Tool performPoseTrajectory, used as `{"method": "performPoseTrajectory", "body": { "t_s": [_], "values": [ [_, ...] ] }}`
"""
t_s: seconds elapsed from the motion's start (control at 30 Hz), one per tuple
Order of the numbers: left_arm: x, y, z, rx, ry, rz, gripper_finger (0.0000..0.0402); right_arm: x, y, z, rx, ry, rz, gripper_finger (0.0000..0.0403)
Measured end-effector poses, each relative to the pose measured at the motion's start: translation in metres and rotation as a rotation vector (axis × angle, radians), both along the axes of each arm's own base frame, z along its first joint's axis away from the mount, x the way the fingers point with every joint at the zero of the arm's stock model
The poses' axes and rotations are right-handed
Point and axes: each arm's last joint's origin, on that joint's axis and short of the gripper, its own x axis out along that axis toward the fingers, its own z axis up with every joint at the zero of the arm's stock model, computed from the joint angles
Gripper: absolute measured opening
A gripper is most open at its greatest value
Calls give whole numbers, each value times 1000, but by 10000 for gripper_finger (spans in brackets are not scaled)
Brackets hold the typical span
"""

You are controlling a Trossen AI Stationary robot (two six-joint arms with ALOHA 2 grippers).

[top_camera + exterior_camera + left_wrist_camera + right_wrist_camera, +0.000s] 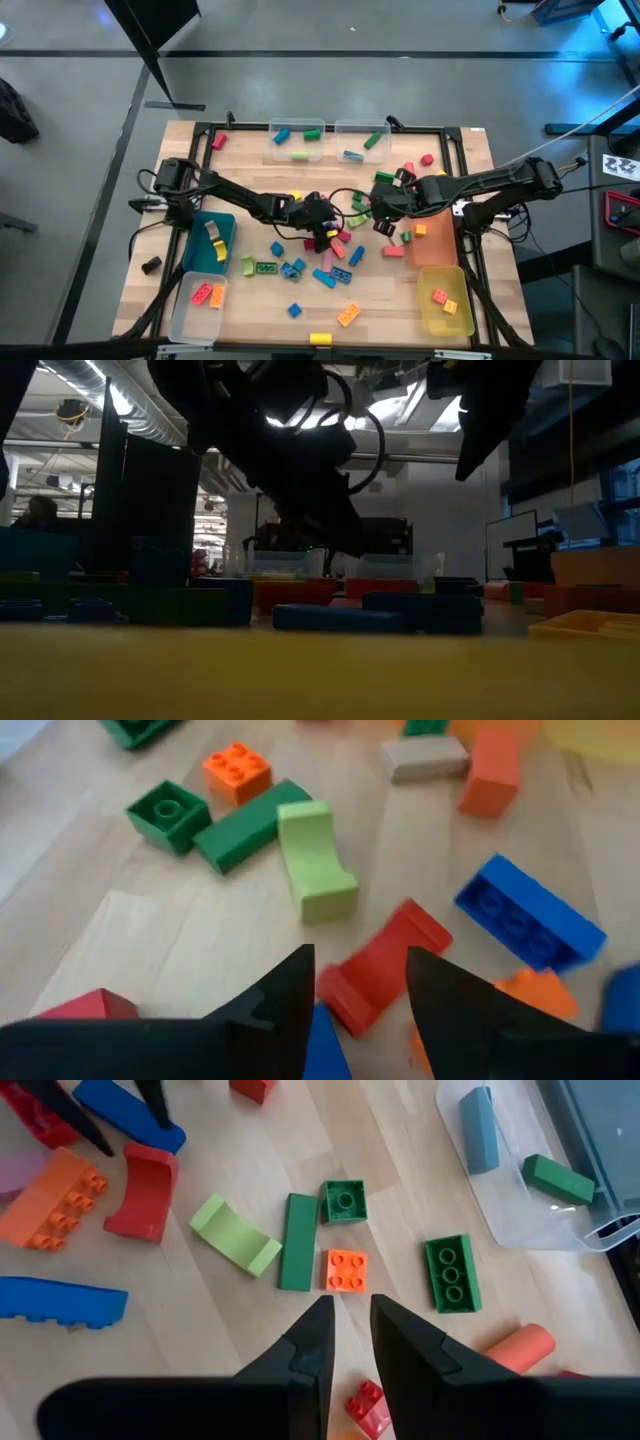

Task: Sort blocks by size
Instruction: Put the red block into the blue bin

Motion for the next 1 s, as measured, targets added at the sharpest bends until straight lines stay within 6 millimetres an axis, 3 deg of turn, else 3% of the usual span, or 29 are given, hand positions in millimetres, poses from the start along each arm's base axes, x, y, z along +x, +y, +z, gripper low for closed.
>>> {"method": "performPoseTrajectory", "body": {
  "t_s": [0.5, 0.7, 0.8, 1.0],
  "values": [
    [7, -1, -36, -60, 40, 61, 151, 0, 0, 0, -1, -2, 0, 69],
    [7, -1, -39, -22, 50, 41, 146, 0, 0, 0, -1, -1, 0, 69],
    [7, 0, -39, 9, 56, 34, 117, 0, 0, 0, 0, -1, 0, 69],
    [7, -1, -37, 42, 54, 1, 21, 0, 0, 0, 1, -1, 0, 69]
  ]
}}
